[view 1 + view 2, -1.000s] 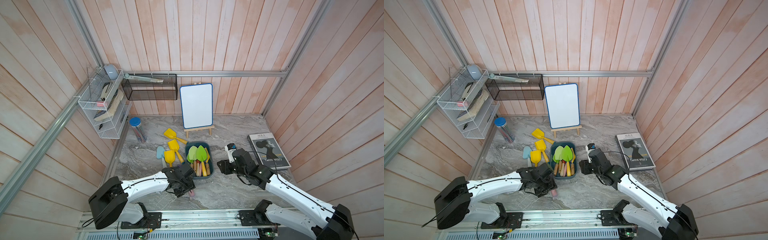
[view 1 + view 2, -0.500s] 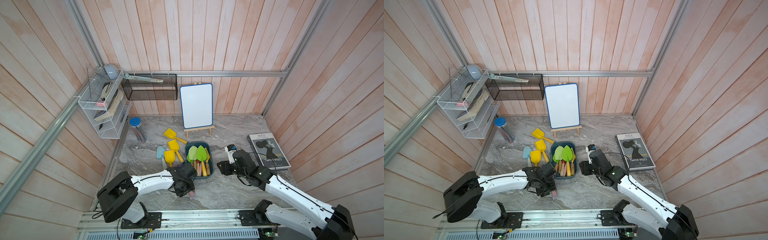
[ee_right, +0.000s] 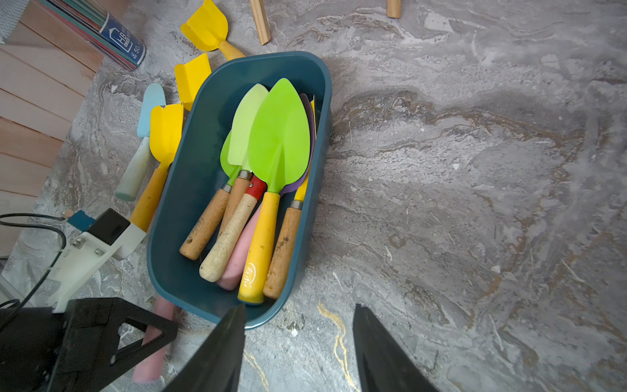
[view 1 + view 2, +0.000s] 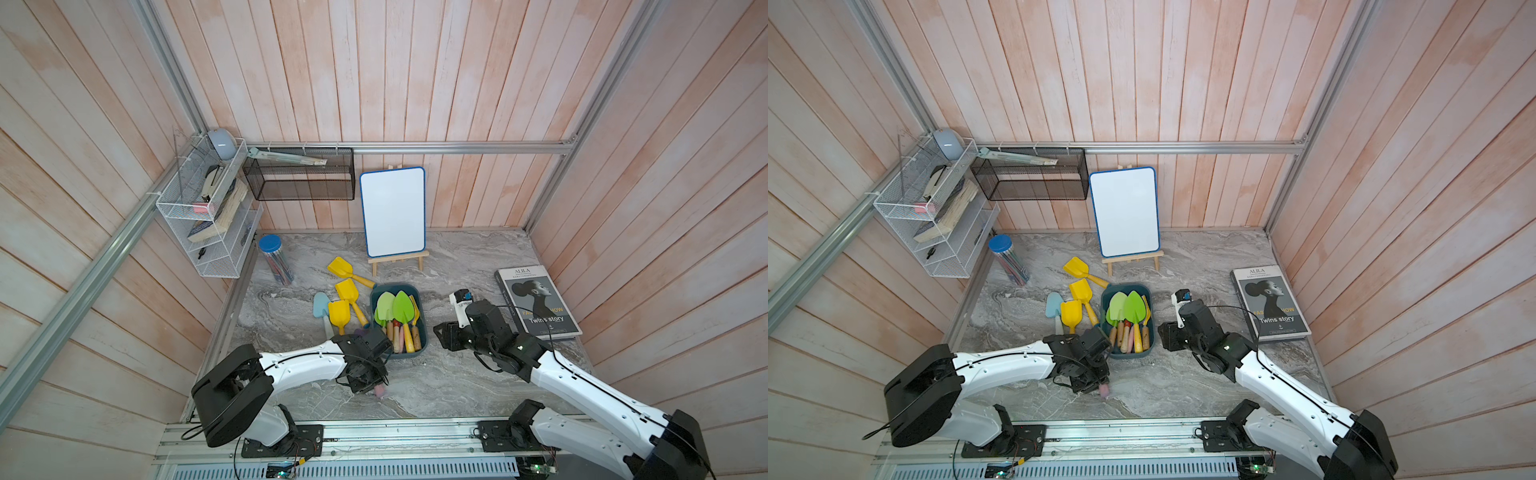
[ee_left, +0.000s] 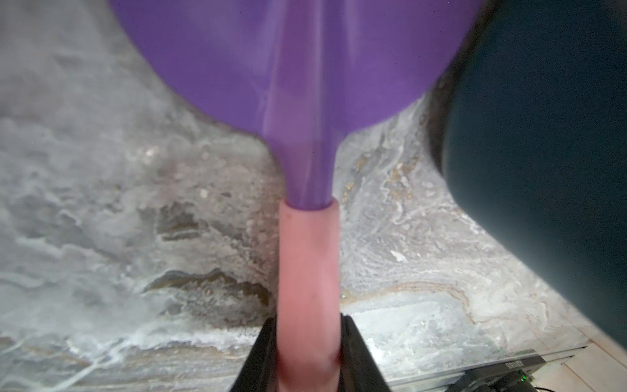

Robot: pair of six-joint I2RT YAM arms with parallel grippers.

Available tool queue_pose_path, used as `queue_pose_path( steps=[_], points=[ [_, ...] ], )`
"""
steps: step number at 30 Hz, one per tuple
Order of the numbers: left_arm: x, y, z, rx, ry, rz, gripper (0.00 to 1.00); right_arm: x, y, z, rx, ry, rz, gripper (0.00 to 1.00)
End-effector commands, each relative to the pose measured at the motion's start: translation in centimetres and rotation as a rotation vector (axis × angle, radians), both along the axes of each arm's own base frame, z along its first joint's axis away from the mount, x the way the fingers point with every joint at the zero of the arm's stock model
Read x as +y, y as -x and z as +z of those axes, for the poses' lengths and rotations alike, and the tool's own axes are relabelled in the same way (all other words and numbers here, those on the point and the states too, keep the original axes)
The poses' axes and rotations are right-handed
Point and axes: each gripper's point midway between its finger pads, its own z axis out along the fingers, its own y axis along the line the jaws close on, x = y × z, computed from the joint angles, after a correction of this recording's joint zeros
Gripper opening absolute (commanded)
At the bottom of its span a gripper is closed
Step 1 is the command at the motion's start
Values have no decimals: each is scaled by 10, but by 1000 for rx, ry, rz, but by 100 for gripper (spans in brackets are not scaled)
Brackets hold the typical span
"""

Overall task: Put the shovel into the storage box
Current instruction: Pick up the shovel from the center of the board.

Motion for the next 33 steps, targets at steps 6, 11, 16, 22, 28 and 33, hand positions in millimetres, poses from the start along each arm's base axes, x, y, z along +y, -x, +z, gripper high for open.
queue_pose_path(
  steps=[6,11,16,22,28,33],
  points=[
    [24,-1,10,-51,-56,56,4,-2,2,8,-20,-11,7,57],
    [29,-9,18,-80,-60,64,3,-2,2,11,-26,-16,7,57],
    [40,-26,30,-132,-87,79,3,-3,3,13,-29,-23,4,57],
    [40,-56,54,-241,-87,43,2,-1,3,11,-25,-29,8,57],
    [26,-75,79,-320,-73,-43,2,9,0,12,-23,-44,38,57],
    [18,-85,111,-385,-65,-131,1,33,-5,36,-61,-101,140,57]
  ],
)
